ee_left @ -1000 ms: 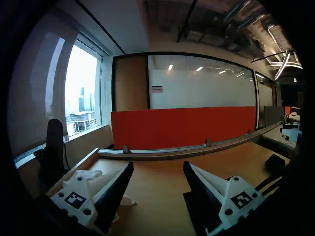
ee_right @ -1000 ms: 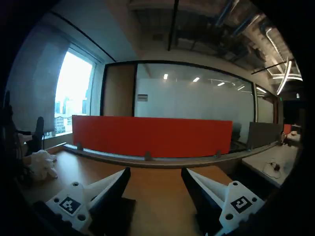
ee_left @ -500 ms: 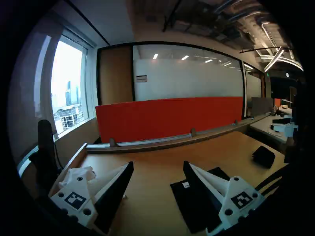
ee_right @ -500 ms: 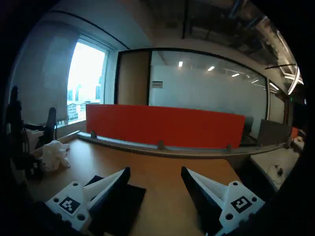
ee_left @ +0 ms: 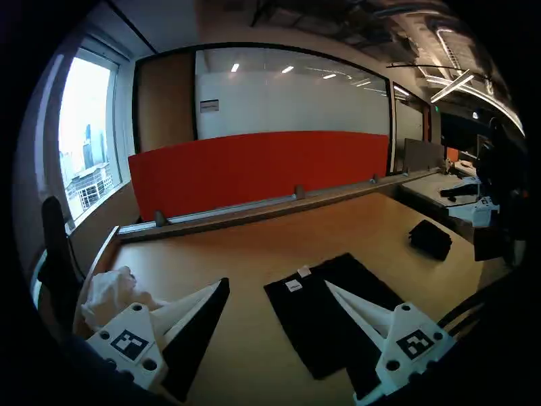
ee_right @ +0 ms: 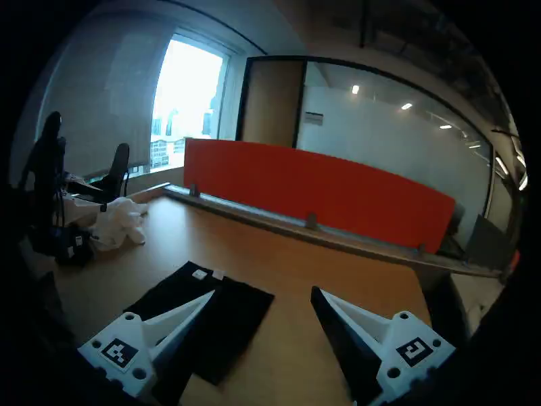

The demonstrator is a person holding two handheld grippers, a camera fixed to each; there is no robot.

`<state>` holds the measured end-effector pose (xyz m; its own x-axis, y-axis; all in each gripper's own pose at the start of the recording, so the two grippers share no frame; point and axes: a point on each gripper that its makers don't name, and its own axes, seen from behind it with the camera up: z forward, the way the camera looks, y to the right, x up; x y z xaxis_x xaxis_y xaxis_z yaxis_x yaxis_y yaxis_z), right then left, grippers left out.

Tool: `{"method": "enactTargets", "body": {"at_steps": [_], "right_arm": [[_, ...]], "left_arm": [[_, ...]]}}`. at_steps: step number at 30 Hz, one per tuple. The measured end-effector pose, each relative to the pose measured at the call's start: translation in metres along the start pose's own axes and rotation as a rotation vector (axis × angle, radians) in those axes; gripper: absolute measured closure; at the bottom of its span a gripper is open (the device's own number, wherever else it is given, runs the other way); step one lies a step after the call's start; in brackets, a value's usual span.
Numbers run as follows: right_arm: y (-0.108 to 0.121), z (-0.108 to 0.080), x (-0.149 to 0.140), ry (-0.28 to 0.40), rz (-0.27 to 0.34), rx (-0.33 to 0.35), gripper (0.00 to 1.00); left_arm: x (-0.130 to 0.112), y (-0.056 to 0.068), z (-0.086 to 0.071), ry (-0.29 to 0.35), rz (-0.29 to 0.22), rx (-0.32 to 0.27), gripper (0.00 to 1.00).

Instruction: Fold towel

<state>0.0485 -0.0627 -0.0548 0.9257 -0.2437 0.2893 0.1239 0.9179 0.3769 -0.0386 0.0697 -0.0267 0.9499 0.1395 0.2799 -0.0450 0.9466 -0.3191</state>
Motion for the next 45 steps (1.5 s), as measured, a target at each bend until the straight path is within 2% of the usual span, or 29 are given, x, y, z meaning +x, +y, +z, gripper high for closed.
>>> {"method": "enactTargets", "body": {"at_steps": [5, 18, 27, 45], "right_arm": [[-0.008, 0.005, -0.018, -0.047, 0.0, 0.03, 0.0], [-0.034, 0.02, -0.066, -0.135, -0.01, 0.109, 0.0], [-0.046, 0.031, -0.106, -0.196, -0.045, 0.147, 0.0], [-0.068, 0.05, -0.178, -0.321, -0.063, 0.218, 0.0]], "left_arm": [[-0.021, 0.007, 0.004, -0.044, 0.02, -0.018, 0.07], [-0.079, 0.033, 0.015, -0.146, 0.026, -0.075, 0.06], [-0.113, 0.046, 0.026, -0.2, 0.05, -0.097, 0.07], [-0.183, 0.073, 0.048, -0.328, 0.093, -0.171, 0.07]]}}
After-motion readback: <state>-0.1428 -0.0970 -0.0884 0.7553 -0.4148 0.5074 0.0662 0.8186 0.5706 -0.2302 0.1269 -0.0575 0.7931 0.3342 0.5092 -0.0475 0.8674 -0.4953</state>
